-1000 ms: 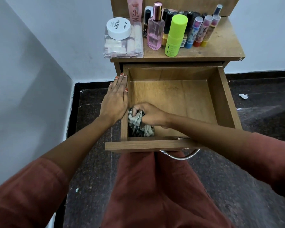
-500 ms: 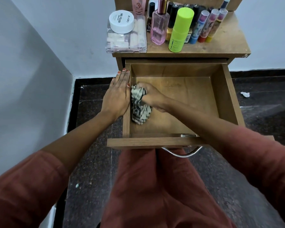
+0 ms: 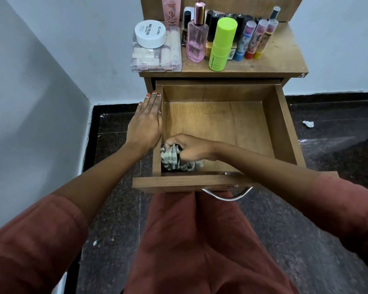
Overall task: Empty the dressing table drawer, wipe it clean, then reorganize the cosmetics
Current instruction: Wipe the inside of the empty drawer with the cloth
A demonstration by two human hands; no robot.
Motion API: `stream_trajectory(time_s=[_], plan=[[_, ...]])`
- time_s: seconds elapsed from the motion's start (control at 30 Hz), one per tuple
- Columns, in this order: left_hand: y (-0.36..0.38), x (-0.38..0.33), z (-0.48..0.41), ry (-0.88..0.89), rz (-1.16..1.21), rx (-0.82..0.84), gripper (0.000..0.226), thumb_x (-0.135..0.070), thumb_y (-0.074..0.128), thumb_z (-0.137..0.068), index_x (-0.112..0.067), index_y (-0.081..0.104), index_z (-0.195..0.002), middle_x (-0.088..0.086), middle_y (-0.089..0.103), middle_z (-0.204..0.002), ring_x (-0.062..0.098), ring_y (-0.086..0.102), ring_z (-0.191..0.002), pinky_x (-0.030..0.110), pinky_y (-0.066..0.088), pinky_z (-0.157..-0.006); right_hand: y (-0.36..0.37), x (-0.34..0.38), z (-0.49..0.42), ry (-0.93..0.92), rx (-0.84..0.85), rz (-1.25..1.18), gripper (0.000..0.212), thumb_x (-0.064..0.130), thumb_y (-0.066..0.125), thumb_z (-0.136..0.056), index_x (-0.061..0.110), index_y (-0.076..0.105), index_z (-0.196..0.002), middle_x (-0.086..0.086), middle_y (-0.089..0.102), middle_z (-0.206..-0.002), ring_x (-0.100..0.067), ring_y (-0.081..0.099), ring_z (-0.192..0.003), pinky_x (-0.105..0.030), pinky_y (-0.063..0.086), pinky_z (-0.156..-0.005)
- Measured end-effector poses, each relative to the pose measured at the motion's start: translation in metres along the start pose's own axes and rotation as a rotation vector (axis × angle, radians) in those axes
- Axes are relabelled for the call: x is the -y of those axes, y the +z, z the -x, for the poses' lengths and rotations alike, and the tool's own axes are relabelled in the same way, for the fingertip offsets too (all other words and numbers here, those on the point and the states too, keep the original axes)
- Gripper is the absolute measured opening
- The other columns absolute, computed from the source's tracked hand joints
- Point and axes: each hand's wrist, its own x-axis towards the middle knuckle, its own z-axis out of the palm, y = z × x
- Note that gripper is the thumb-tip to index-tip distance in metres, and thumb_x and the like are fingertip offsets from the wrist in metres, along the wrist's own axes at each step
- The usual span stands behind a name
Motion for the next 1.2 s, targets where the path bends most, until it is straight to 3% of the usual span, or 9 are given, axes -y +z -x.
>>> stream_trajectory(time_s=[0.17, 0.3, 0.37, 0.67, 0.9, 1.0, 1.07, 1.13, 1.2], plan=[[-0.001, -0.006, -0.003, -0.037, -0.008, 0.013, 0.047, -0.017, 0.022, -0.100, -0.006, 0.015, -0.146, 0.010, 0.012, -0.156, 0.019, 0.007, -0.145, 0.030, 0.006, -0.119, -0.009, -0.006, 0.014, -0.210, 0.072, 0.459, 0.038, -0.010, 0.050, -0.079, 0.009, 0.067, -0.106, 0.003, 0.053, -0.100, -0.009, 0.048, -0.096, -0.025, 0.040, -0.081], [0.001, -0.013, 0.001, -0.081, 0.014, 0.011, 0.047, -0.015, 0.022, -0.100, -0.004, 0.015, -0.145, 0.013, 0.011, -0.156, 0.021, 0.007, -0.145, 0.031, 0.006, -0.119, -0.001, -0.007, 0.020, -0.235, 0.111, 0.575, 0.034, -0.015, 0.043, -0.074, -0.001, 0.067, -0.093, -0.002, 0.048, -0.104, -0.016, 0.045, -0.106, -0.017, 0.021, -0.091], [0.005, -0.017, 0.004, -0.105, 0.023, -0.002, 0.047, -0.016, 0.021, -0.101, -0.004, 0.013, -0.145, 0.013, 0.010, -0.156, 0.022, 0.007, -0.145, 0.032, 0.006, -0.119, 0.001, -0.007, 0.018, -0.238, 0.114, 0.538, 0.031, -0.018, 0.042, -0.074, -0.004, 0.067, -0.087, 0.000, 0.044, -0.101, -0.022, 0.046, -0.105, -0.026, 0.025, -0.097], [0.010, -0.019, 0.011, -0.100, 0.025, -0.080, 0.047, -0.015, 0.024, -0.100, -0.003, 0.016, -0.145, 0.014, 0.013, -0.155, 0.023, 0.010, -0.145, 0.032, 0.007, -0.119, -0.035, -0.038, 0.061, -0.035, 0.136, 0.467, 0.024, -0.017, 0.046, -0.078, -0.003, 0.065, -0.083, 0.001, 0.046, -0.106, -0.016, 0.048, -0.105, -0.031, 0.042, -0.094], [0.010, -0.019, 0.012, -0.111, 0.038, -0.099, 0.046, -0.016, 0.023, -0.100, -0.004, 0.017, -0.145, 0.012, 0.014, -0.155, 0.021, 0.010, -0.145, 0.032, 0.008, -0.119, -0.045, -0.046, 0.084, 0.047, 0.072, 0.417, 0.036, -0.014, 0.047, -0.082, 0.018, 0.062, -0.072, 0.004, 0.047, -0.107, -0.006, 0.048, -0.097, -0.007, 0.041, -0.083], [0.012, -0.019, 0.011, -0.112, 0.056, -0.114, 0.046, -0.013, 0.024, -0.100, -0.004, 0.019, -0.144, 0.013, 0.016, -0.155, 0.023, 0.011, -0.145, 0.033, 0.008, -0.119, -0.064, -0.052, 0.112, 0.121, 0.075, 0.437, 0.048, -0.018, 0.047, -0.077, 0.028, 0.057, -0.066, 0.002, 0.051, -0.105, -0.017, 0.052, -0.099, -0.023, 0.047, -0.084], [0.013, -0.019, 0.010, -0.111, 0.065, -0.125, 0.046, -0.012, 0.024, -0.099, -0.003, 0.020, -0.144, 0.014, 0.017, -0.154, 0.023, 0.011, -0.145, 0.033, 0.008, -0.119, -0.075, -0.053, 0.137, 0.196, 0.089, 0.502, 0.046, -0.015, 0.047, -0.079, 0.027, 0.062, -0.073, 0.012, 0.051, -0.099, -0.021, 0.054, -0.101, -0.035, 0.046, -0.087], [0.014, -0.019, 0.010, -0.116, 0.076, -0.130, 0.046, -0.011, 0.024, -0.099, -0.004, 0.019, -0.144, 0.013, 0.016, -0.155, 0.023, 0.011, -0.145, 0.032, 0.008, -0.119, -0.081, -0.055, 0.153, 0.306, 0.087, 0.665, 0.032, -0.007, 0.047, -0.087, 0.013, 0.066, -0.103, 0.017, 0.053, -0.108, -0.026, 0.051, -0.114, -0.031, 0.036, -0.094], [0.015, -0.019, 0.010, -0.120, 0.085, -0.139, 0.046, -0.011, 0.024, -0.099, -0.003, 0.020, -0.144, 0.013, 0.016, -0.155, 0.022, 0.010, -0.145, 0.032, 0.007, -0.119, -0.084, -0.058, 0.158, 0.386, 0.058, 0.764, 0.037, -0.003, 0.044, -0.091, 0.005, 0.056, -0.124, -0.006, 0.054, -0.129, -0.027, 0.045, -0.125, -0.024, 0.030, -0.099]])
